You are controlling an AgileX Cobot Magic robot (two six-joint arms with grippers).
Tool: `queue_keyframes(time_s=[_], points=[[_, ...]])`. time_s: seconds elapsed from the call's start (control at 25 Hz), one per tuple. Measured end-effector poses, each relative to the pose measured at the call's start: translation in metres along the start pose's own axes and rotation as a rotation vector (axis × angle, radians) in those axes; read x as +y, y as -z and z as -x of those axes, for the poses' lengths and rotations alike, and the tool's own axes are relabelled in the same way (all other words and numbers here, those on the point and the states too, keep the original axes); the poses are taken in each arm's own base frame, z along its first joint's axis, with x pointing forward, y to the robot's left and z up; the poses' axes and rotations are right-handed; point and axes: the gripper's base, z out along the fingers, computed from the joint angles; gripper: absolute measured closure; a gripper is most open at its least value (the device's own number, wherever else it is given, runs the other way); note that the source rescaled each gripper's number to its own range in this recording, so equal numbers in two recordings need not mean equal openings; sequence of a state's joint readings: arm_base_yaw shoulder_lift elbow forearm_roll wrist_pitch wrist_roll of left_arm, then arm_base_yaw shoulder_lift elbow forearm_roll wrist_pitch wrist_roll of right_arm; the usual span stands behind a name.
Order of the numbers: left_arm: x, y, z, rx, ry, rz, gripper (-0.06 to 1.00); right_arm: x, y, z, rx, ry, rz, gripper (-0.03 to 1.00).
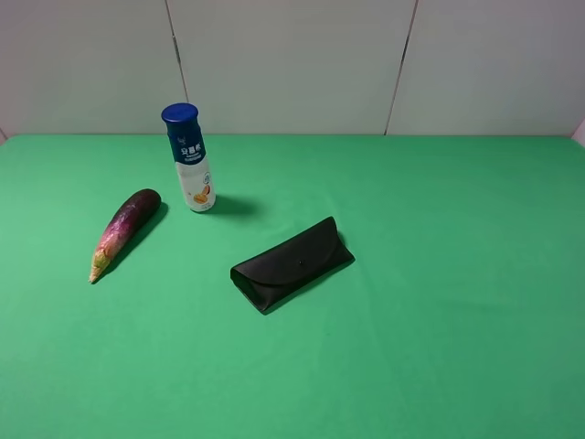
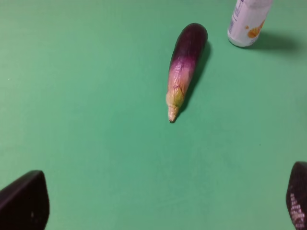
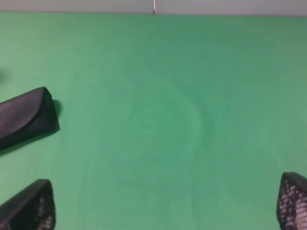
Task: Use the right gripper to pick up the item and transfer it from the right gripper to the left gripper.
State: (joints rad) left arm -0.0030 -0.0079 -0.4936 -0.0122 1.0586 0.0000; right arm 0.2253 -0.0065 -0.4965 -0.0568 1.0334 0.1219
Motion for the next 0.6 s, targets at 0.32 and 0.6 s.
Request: queue_keyframes(time_s=[0.32,0.6], points=[[0.0001,0.0,0.0,0.0,0.0,0.001,-0.04,0.0001,0.0,0.0,0.0,0.0,0.001,-0.03],[0.0001,0.0,0.0001,-0.001,0.0,0.001,-0.04,0.0001,0.0,0.0,0.0,0.0,0.001,-0.03]])
